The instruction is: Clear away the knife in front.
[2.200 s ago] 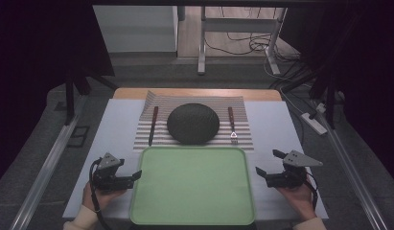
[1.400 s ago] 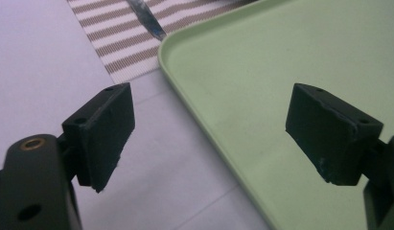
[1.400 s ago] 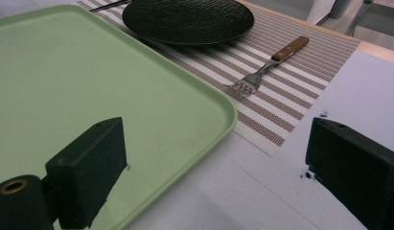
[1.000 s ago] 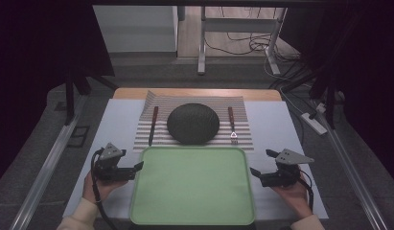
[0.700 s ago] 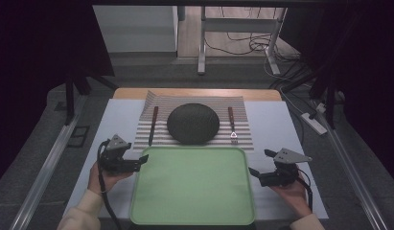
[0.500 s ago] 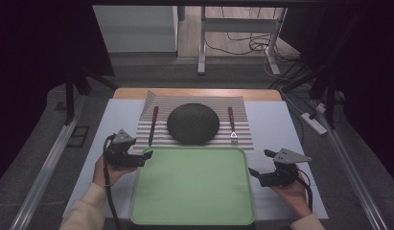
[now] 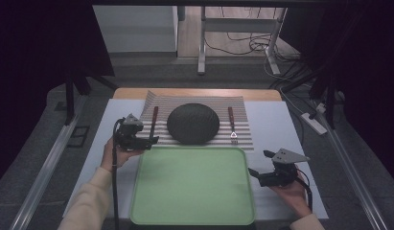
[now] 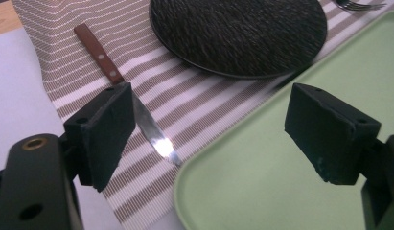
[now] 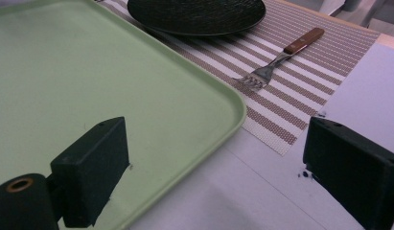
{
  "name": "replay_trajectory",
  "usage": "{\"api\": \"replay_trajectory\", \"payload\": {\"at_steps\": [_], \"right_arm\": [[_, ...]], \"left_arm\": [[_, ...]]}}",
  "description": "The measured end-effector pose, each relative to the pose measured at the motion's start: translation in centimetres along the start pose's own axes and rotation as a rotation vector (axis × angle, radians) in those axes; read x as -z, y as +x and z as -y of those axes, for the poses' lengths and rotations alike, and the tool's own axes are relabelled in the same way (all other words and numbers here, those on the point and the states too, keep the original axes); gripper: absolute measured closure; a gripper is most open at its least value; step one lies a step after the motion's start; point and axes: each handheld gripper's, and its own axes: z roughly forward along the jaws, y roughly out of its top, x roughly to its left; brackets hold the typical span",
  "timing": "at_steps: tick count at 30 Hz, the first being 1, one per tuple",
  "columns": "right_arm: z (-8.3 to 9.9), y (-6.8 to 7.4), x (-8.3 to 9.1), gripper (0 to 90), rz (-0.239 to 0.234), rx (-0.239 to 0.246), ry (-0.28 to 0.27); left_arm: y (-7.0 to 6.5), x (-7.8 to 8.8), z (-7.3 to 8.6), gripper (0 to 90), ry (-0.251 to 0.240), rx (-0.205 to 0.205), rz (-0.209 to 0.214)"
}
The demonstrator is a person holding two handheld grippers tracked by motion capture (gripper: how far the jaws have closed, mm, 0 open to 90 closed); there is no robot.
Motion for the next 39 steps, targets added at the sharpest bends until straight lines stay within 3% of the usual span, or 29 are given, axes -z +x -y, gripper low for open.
{"api": "replay_trajectory", "payload": {"at_steps": [11, 13, 14, 17, 21, 24, 39], "right_arm": [[0.1, -0.1, 0.0, 8.5, 0.008, -0.002, 0.011], [0.2, -0.1, -0.1, 8.6, 0.009, -0.003, 0.011], [0.2, -0.1, -0.1, 8.6, 0.009, -0.003, 0.011], [0.2, -0.1, -0.1, 8.6, 0.015, 0.002, 0.016], [0.2, -0.2, 0.1, 8.6, 0.015, -0.001, 0.013], [0.2, -0.1, 0.1, 8.6, 0.017, 0.003, 0.014], [0.2, -0.1, 0.1, 8.7, 0.011, 0.005, 0.010]], "left_arm": [[1.4, -2.8, -2.2, 23.4, 0.035, -0.006, -0.007], [1.6, -3.4, -2.4, 34.8, 0.049, -0.005, 0.010], [1.8, -3.8, -2.5, 34.8, 0.062, -0.001, 0.024], [2.1, -4.6, -2.3, 51.6, 0.096, 0.005, 0.040], [2.4, -5.3, -1.7, 82.7, 0.120, 0.006, 0.070], [2.5, -5.7, -1.4, 88.8, 0.136, -0.009, 0.061], [2.8, -7.8, 0.0, 89.0, 0.225, -0.011, 0.060]]}}
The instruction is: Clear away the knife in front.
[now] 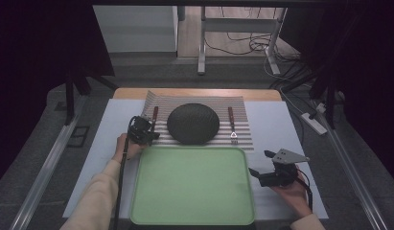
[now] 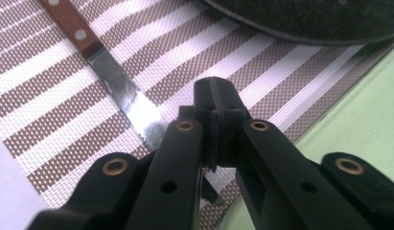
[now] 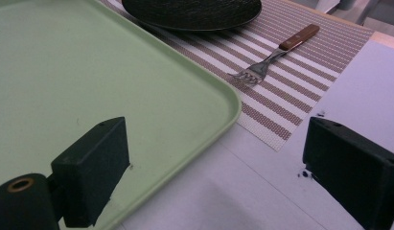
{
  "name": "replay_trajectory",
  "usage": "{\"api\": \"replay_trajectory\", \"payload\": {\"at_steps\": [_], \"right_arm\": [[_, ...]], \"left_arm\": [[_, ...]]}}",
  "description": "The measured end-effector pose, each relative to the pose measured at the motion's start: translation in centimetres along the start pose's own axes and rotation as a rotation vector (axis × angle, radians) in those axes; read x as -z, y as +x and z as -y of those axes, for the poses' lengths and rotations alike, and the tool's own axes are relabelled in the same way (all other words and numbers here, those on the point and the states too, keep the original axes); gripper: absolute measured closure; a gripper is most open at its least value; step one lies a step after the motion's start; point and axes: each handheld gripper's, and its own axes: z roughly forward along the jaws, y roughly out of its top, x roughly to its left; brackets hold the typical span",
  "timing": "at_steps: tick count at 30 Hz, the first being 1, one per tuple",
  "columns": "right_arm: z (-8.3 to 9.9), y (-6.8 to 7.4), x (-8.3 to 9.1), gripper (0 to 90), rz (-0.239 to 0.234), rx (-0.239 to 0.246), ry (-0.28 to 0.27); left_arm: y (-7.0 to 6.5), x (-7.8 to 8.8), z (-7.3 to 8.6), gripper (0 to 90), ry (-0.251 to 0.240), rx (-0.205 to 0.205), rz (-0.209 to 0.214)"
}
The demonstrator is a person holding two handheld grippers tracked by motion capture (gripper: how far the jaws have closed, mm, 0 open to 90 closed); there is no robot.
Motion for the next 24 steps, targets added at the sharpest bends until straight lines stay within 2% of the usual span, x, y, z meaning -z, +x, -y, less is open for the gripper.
{"api": "replay_trajectory", "payload": {"at_steps": [4, 10, 17, 24], "right_arm": [[0.0, 0.0, 0.0, 8.7, -0.001, 0.001, 0.001], [0.0, -0.1, 0.2, 8.7, 0.005, -0.002, -0.005], [0.0, 0.0, 0.2, 8.7, 0.006, -0.001, -0.003], [0.0, 0.0, 0.1, 8.8, 0.007, -0.001, -0.001]], "left_arm": [[0.2, -0.3, 0.4, 89.0, 0.014, -0.004, 0.002], [0.7, 0.1, 1.0, 89.0, 0.020, 0.002, 0.010], [2.0, 1.1, 2.1, 89.0, 0.028, 0.031, 0.013], [3.4, 2.1, 3.4, 89.0, 0.028, 0.058, -0.006]]}}
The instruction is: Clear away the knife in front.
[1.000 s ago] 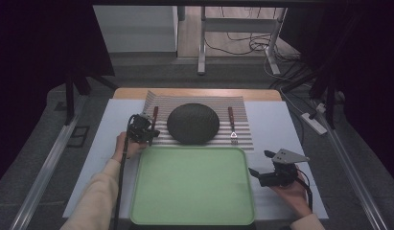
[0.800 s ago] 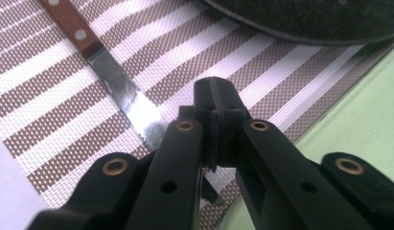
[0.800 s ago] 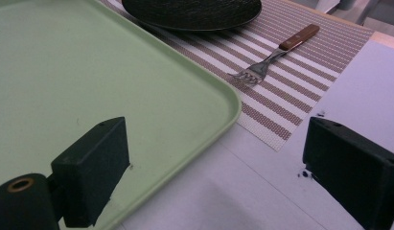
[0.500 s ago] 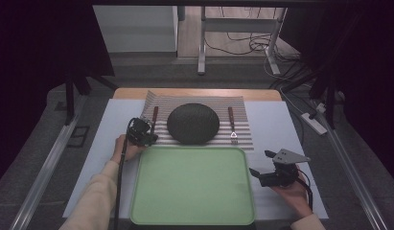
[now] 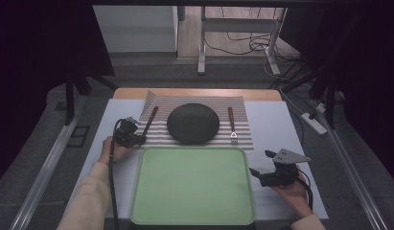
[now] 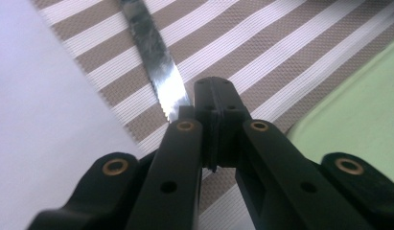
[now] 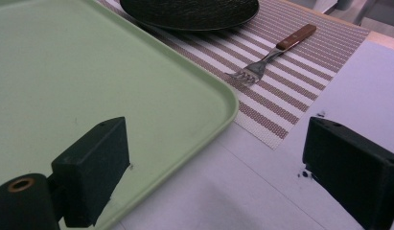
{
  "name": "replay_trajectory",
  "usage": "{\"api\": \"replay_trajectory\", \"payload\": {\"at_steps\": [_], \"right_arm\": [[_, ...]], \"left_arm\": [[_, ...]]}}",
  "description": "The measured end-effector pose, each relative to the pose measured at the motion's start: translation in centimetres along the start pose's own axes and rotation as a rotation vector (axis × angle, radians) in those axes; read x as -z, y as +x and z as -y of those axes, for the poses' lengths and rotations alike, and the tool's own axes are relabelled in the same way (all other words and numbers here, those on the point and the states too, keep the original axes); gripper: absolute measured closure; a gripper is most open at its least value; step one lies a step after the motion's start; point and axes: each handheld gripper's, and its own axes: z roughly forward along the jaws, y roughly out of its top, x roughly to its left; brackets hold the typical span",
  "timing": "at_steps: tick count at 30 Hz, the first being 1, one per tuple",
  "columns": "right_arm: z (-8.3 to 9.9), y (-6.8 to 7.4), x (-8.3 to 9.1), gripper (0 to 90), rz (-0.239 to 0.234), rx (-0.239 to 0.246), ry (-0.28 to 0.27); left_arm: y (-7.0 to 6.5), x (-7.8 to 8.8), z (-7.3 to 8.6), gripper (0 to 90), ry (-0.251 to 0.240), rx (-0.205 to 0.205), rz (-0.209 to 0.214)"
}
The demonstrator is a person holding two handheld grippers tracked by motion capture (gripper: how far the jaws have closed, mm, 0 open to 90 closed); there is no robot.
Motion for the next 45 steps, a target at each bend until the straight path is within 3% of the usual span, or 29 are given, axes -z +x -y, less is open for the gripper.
{"api": "replay_trajectory", "payload": {"at_steps": [13, 20, 27, 33, 35, 39, 45], "right_arm": [[0.0, 0.0, 0.0, 8.9, -0.001, -0.001, -0.001], [0.0, 0.0, 0.1, 8.8, -0.005, -0.005, -0.004], [0.2, 0.2, 0.3, 8.9, -0.015, -0.019, -0.009], [0.3, 0.2, 0.8, 8.9, -0.022, -0.039, -0.023], [0.5, 0.2, 1.0, 8.9, -0.021, -0.039, -0.022], [0.8, 0.1, 1.3, 8.9, -0.015, -0.055, -0.028], [0.9, -0.1, 1.3, 8.9, -0.012, -0.064, -0.020]], "left_arm": [[1.3, 0.9, 1.1, 89.0, -0.011, 0.034, -0.034], [1.0, 1.9, 0.3, 89.0, -0.111, 0.037, -0.065], [2.3, 1.1, -2.6, 89.0, -0.170, 0.046, -0.106], [3.8, -1.0, -6.0, 89.0, -0.124, 0.025, -0.123], [4.4, -2.0, -6.7, 89.0, -0.111, 0.035, -0.124], [5.7, -3.4, -7.3, 89.0, -0.088, 0.058, -0.136], [6.7, -4.6, -8.5, 88.9, -0.085, 0.049, -0.132]]}}
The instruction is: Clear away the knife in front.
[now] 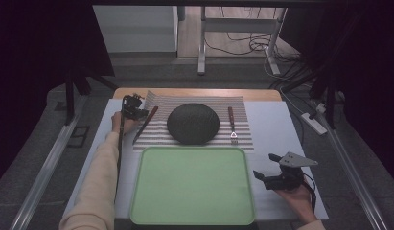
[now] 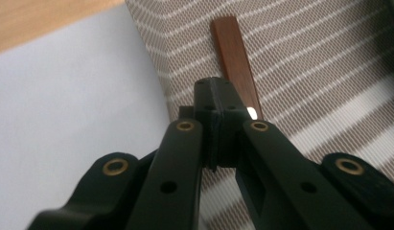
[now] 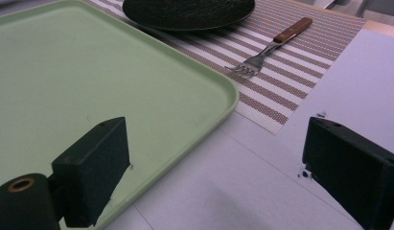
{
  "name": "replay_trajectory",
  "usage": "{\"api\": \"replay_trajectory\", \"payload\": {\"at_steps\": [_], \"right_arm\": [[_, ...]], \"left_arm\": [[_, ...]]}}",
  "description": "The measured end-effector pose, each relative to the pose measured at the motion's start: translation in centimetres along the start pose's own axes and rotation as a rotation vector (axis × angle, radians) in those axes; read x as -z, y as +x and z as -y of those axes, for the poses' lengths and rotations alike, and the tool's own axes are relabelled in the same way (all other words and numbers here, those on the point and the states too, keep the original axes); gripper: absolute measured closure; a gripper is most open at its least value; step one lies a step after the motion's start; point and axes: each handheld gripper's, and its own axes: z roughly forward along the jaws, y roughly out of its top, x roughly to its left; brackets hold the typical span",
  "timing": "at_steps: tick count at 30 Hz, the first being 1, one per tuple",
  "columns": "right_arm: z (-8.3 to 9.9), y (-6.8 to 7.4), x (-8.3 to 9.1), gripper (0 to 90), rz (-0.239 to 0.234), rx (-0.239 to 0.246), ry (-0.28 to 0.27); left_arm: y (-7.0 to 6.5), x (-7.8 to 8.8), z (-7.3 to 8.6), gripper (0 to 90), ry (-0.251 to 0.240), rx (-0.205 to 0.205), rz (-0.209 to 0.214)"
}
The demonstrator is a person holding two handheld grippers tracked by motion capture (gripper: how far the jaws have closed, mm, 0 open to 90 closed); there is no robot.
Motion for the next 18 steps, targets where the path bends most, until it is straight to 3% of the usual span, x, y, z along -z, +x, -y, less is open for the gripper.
{"api": "replay_trajectory", "payload": {"at_steps": [7, 11, 18], "right_arm": [[0.0, 0.0, -0.1, 9.0, 0.003, 0.006, 0.003], [-0.1, 0.0, 0.0, 9.0, 0.002, 0.004, -0.001], [0.0, 0.0, -0.1, 9.1, -0.003, 0.003, -0.002]], "left_arm": [[-0.3, -0.5, -0.4, 89.1, 0.005, -0.018, 0.022], [-1.2, -0.5, -0.6, 89.0, 0.027, -0.067, 0.071], [-3.2, -0.5, -0.7, 89.0, 0.039, -0.122, 0.111]]}}
